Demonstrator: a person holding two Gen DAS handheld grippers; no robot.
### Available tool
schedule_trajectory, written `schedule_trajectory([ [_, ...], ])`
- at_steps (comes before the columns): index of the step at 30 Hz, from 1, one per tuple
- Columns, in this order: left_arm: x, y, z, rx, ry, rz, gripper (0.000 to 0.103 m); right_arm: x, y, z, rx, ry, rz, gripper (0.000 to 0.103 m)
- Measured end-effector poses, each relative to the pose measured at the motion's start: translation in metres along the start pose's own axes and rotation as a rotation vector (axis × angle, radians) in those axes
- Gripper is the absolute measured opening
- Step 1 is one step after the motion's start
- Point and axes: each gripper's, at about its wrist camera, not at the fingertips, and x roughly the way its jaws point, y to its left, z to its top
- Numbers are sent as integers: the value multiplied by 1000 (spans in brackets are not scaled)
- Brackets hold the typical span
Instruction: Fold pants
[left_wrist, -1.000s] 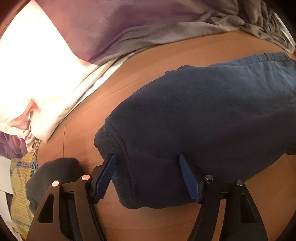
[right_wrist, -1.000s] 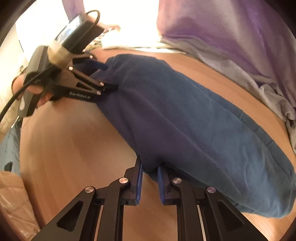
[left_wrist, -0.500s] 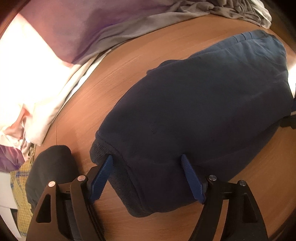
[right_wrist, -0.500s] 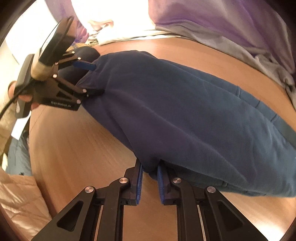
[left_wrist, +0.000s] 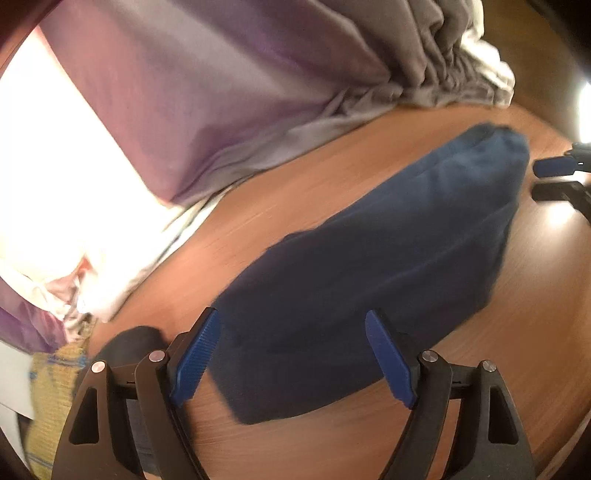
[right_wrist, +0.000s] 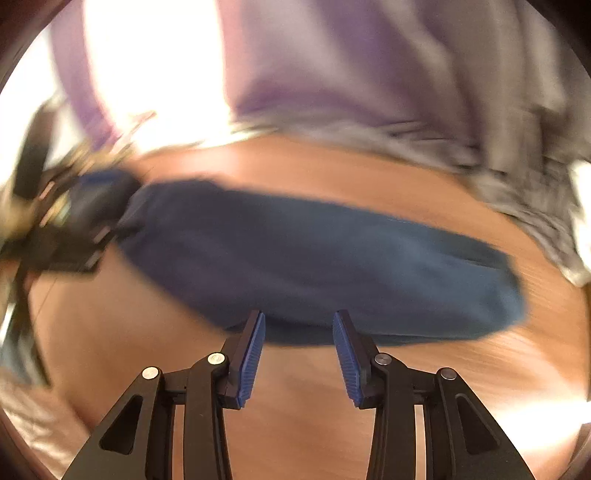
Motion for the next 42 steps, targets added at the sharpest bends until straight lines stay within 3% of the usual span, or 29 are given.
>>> schedule_trajectory([
  [4, 10, -25, 13, -3, -18, -63, 79, -13, -67, -8, 209, -60, -166, 40],
  [8, 13, -53, 21, -7, -29, -78, 77, -11, -109, -15, 337, -84, -249, 40],
  [12, 11, -62, 24, -65, -38, -23, 76, -2, -141, -17, 442, -117, -244, 40],
  [19, 20, -74, 19, -151, 27, 55, 71, 19, -170, -28, 566, -116, -232, 40],
  [23, 29, -83, 12, -141, 80, 45, 70, 32, -179, -32, 587, -92, -191, 40],
  [27, 38, -87, 6, -151, 120, 29, 68, 36, -182, -32, 580, -96, -195, 51],
  [36, 46, -87, -2, -185, 165, 7, 68, 45, -185, -24, 554, -113, -163, 51],
  [38, 46, -89, -2, -185, 165, 6, 68, 45, -184, -23, 554, -112, -163, 46],
  [42, 47, -87, -4, -199, 164, -5, 68, 44, -184, -23, 553, -120, -153, 26],
])
